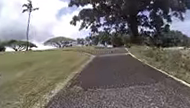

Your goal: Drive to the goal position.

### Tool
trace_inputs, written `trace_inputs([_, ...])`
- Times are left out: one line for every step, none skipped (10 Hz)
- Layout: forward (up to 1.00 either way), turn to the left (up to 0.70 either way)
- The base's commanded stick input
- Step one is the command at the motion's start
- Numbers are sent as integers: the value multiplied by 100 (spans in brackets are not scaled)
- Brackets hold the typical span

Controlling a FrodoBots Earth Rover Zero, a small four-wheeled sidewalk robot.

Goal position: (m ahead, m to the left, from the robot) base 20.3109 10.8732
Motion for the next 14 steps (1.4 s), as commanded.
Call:
trace_inputs([70, 0])
trace_inputs([70, 0])
trace_inputs([70, 0])
trace_inputs([70, 0])
trace_inputs([70, 0])
trace_inputs([70, 0])
trace_inputs([70, 0])
trace_inputs([70, 0])
trace_inputs([70, 0])
trace_inputs([70, 0])
trace_inputs([70, 0])
trace_inputs([70, 0])
trace_inputs([70, 0])
trace_inputs([70, -35])
